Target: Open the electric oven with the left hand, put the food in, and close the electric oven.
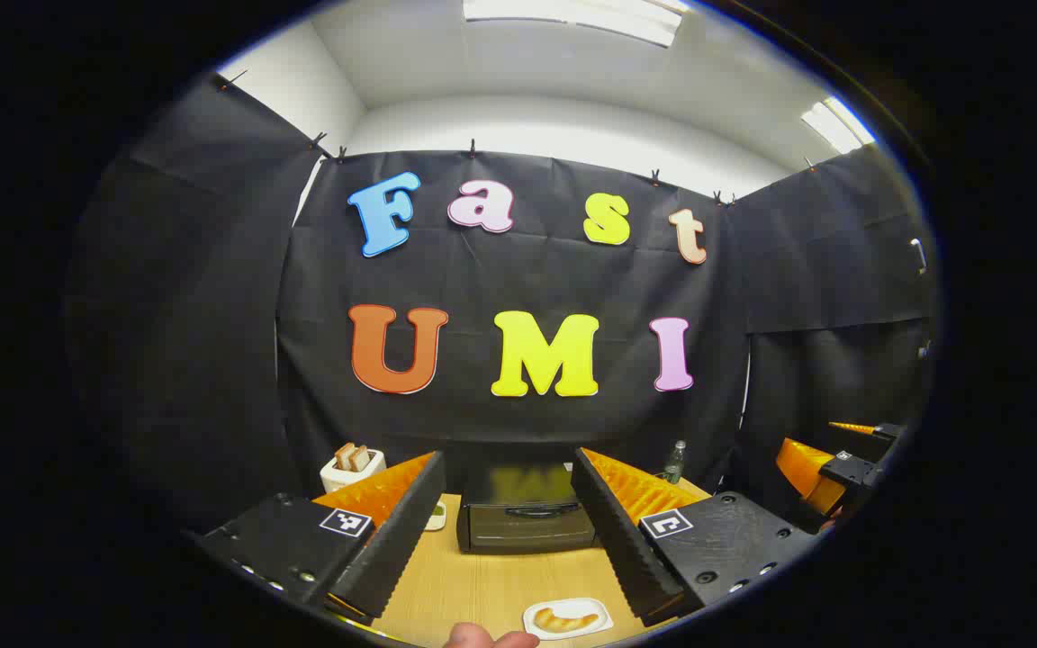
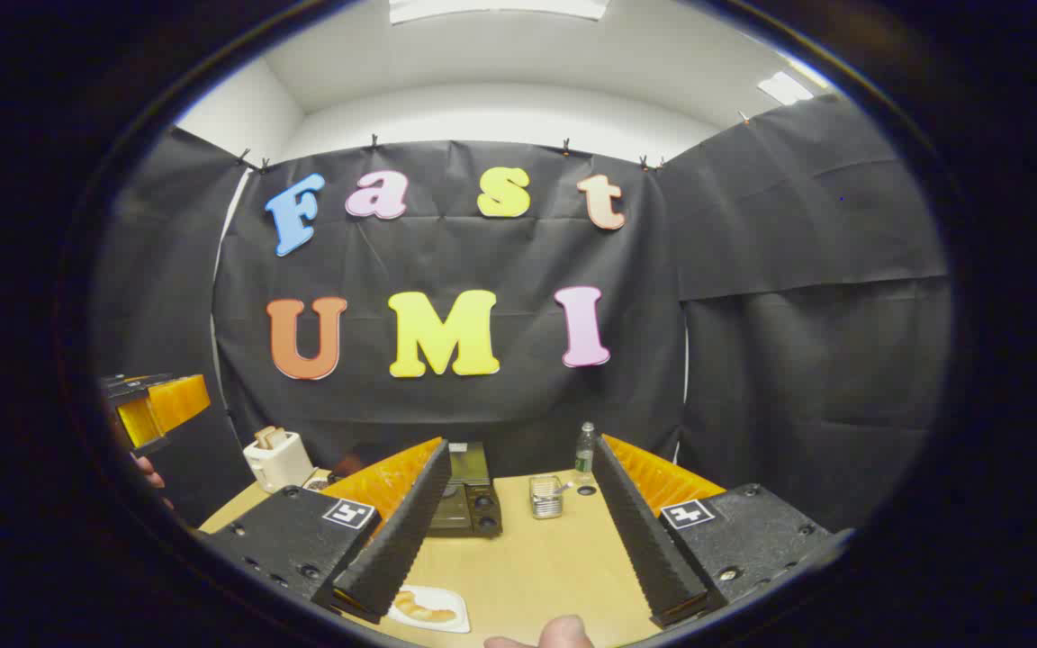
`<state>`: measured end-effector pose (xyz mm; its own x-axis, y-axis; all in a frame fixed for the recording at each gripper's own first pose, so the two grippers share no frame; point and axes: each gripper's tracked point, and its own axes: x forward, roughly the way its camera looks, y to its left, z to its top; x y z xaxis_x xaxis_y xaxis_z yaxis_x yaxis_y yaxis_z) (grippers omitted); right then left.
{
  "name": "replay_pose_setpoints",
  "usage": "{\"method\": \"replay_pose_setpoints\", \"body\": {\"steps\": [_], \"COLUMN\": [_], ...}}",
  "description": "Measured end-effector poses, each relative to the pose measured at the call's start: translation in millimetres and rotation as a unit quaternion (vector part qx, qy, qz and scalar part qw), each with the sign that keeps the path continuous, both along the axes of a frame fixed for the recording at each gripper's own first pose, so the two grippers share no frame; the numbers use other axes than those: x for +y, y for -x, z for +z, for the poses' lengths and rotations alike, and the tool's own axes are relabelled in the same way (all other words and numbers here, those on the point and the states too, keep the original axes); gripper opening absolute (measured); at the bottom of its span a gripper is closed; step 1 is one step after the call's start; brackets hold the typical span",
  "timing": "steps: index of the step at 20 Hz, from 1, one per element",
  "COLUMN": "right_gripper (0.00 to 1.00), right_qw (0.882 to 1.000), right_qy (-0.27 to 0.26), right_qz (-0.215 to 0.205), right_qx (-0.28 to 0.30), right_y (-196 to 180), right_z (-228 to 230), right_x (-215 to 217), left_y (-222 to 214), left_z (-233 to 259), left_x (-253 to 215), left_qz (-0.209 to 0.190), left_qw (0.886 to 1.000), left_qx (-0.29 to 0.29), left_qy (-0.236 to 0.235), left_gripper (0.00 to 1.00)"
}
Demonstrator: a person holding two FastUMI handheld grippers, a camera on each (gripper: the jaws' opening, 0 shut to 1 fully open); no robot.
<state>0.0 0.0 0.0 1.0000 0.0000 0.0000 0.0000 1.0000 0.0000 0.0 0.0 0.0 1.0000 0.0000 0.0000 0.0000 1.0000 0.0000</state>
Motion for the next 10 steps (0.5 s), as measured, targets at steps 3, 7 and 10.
{"method": "replay_pose_setpoints", "body": {"steps": [3, 7, 10], "right_gripper": [1.0, 1.0, 1.0], "right_qw": [1.0, 0.999, 0.999], "right_qy": [-0.001, -0.001, 0.0], "right_qz": [-0.017, -0.033, -0.036], "right_qx": [-0.002, -0.006, -0.007], "right_y": [1.6, 4.9, 6.0], "right_z": [0.9, 2.7, 3.4], "right_x": [-14.9, -28.8, -32.6], "left_y": [-6.5, -10.8, -10.6], "left_z": [-0.5, -1.4, -3.5], "left_x": [-8.8, -15.2, -18.6], "left_qz": [-0.004, -0.008, -0.008], "left_qw": [1.0, 1.0, 1.0], "left_qx": [0.001, 0.001, 0.005], "left_qy": [0.006, 0.006, 0.005], "left_gripper": [0.93, 0.93, 0.93]}}
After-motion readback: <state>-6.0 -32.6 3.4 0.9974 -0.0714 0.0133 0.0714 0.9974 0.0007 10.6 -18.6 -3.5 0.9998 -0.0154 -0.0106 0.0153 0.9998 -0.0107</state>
